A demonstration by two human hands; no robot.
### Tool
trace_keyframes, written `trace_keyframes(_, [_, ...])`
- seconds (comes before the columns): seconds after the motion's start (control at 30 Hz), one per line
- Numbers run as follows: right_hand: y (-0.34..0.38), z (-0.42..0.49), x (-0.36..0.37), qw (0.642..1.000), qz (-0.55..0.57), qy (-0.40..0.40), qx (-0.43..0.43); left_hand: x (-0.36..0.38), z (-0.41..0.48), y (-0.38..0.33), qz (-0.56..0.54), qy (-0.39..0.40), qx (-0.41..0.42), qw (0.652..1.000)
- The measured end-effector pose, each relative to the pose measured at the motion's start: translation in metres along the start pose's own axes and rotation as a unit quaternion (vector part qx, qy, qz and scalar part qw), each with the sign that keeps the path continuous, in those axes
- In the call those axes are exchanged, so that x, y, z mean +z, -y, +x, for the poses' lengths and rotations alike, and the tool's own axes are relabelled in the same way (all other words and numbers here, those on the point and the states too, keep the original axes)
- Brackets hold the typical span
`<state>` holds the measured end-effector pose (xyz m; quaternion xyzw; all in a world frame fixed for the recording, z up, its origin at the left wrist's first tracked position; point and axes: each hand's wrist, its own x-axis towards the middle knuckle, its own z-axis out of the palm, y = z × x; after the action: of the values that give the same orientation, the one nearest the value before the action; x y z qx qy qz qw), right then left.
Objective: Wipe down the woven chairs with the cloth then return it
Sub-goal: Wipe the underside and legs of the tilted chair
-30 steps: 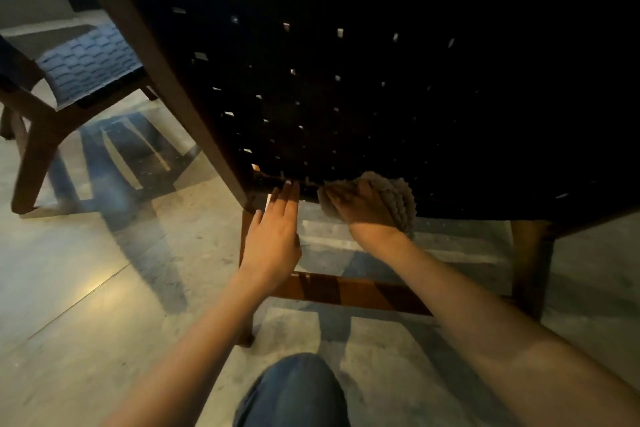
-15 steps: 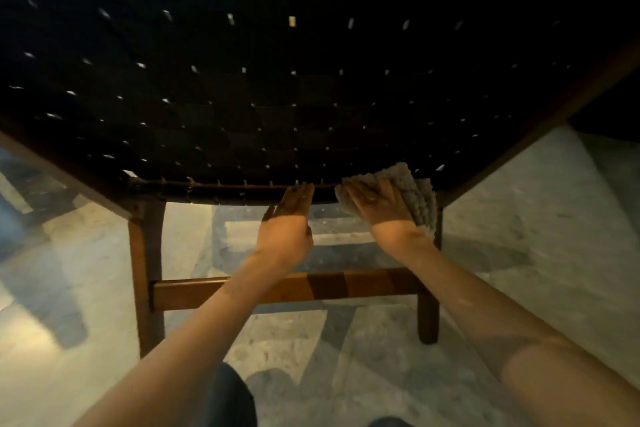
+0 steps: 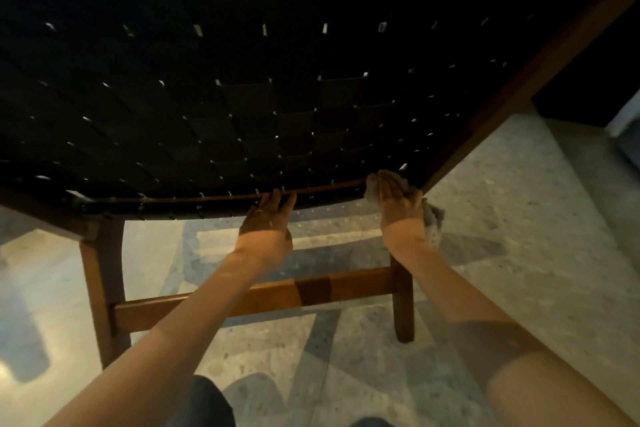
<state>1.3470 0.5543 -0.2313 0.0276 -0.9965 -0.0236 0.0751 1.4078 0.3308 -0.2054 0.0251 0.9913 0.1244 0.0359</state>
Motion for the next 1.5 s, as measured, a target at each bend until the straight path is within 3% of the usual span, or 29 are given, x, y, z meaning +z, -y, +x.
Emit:
trace_keyframes(0.1, [0.011, -0.002, 0.000, 1.000, 0.012, -0.015, 0.021, -0.008, -0.008, 0.016, -0.012, -0.002, 0.017, 1.000])
trace_keyframes(0.33, [0.056, -0.017, -0.004, 0.993, 0.102, -0.022, -0.057, -0.026, -0.046, 0.070, -0.060, -0.125, 0.010, 0.990])
trace_keyframes(0.4, [0.075, -0.024, -0.016, 0.982, 0.162, 0.009, -0.095, -0.032, -0.062, 0.092, -0.085, -0.149, 0.008, 0.985])
trace_keyframes(0.5, [0.113, -0.037, -0.040, 0.963, 0.172, 0.120, -0.169, -0.044, -0.087, 0.124, -0.097, -0.188, -0.045, 0.976])
trace_keyframes(0.53, [0.131, -0.042, -0.049, 0.958, 0.178, 0.113, -0.195, -0.049, -0.096, 0.134, -0.090, -0.210, -0.073, 0.971])
trace_keyframes(0.6, [0.173, -0.054, -0.074, 0.935, 0.216, 0.000, -0.281, -0.064, -0.114, 0.153, -0.073, -0.267, -0.106, 0.955])
trace_keyframes(0.67, [0.213, -0.065, -0.104, 0.887, 0.267, -0.121, -0.356, -0.082, -0.134, 0.173, -0.079, -0.322, -0.102, 0.938])
trace_keyframes(0.8, [0.286, -0.079, -0.161, 0.787, 0.362, -0.276, -0.417, -0.122, -0.169, 0.209, -0.137, -0.413, -0.094, 0.895])
trace_keyframes(0.97, [0.362, -0.103, -0.214, 0.708, 0.515, -0.308, -0.371, -0.160, -0.193, 0.236, -0.157, -0.478, -0.085, 0.860])
trace_keyframes(1.07, [0.394, -0.109, -0.238, 0.682, 0.566, -0.318, -0.336, -0.174, -0.197, 0.249, -0.194, -0.455, -0.048, 0.868])
trace_keyframes(1.2, [0.423, -0.108, -0.244, 0.704, 0.549, -0.315, -0.322, -0.178, -0.196, 0.258, -0.178, -0.409, -0.003, 0.895])
trace_keyframes(1.37, [0.428, -0.098, -0.218, 0.738, 0.471, -0.343, -0.341, -0.173, -0.188, 0.261, -0.201, -0.384, 0.010, 0.901])
trace_keyframes(1.5, [0.422, -0.088, -0.177, 0.779, 0.430, -0.276, -0.364, -0.160, -0.184, 0.264, -0.234, -0.375, 0.023, 0.897])
